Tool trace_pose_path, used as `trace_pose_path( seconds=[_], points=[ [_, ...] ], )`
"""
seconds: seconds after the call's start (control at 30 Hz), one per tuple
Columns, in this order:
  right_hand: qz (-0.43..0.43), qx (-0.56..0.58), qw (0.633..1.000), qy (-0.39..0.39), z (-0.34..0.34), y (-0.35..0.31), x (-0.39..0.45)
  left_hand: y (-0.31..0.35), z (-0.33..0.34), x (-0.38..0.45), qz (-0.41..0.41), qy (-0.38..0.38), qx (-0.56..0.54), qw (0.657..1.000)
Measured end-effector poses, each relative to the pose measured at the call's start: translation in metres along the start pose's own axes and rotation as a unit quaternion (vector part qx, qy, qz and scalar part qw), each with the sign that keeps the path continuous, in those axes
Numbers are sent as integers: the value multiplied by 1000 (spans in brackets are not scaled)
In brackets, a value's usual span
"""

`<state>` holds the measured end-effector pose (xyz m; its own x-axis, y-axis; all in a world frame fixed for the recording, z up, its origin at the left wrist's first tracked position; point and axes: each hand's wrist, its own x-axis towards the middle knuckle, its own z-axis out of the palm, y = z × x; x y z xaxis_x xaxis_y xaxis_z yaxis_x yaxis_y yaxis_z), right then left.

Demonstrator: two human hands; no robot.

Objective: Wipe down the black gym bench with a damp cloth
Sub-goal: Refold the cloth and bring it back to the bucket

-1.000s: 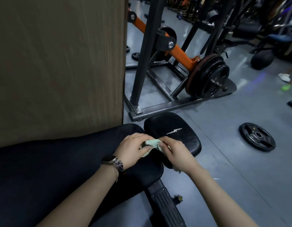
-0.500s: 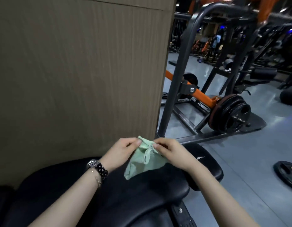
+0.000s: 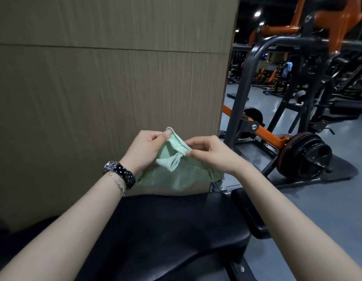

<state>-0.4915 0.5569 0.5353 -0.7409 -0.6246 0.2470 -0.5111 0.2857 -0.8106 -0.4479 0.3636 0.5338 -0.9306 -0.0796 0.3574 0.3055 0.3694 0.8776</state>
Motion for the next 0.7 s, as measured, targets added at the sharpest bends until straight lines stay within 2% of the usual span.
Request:
trace_pose_path(
  seconds=[0.2,0.4,0.57,0.7],
  points=[
    [-10,-91,996,1,-11,-21,-6,23,-25,-11,20,47,-64,997],
    [-10,14,999,31,-26,-43,-15,32,-38,-19,20,51,-111,992],
    [27,132,991,15,-26,-50,-13,36,-38,-25,-2,9,-154,988],
    [45,138,988,57,-24,-59,-11,38,-44,-33,-50,-95,-190,976]
  ],
)
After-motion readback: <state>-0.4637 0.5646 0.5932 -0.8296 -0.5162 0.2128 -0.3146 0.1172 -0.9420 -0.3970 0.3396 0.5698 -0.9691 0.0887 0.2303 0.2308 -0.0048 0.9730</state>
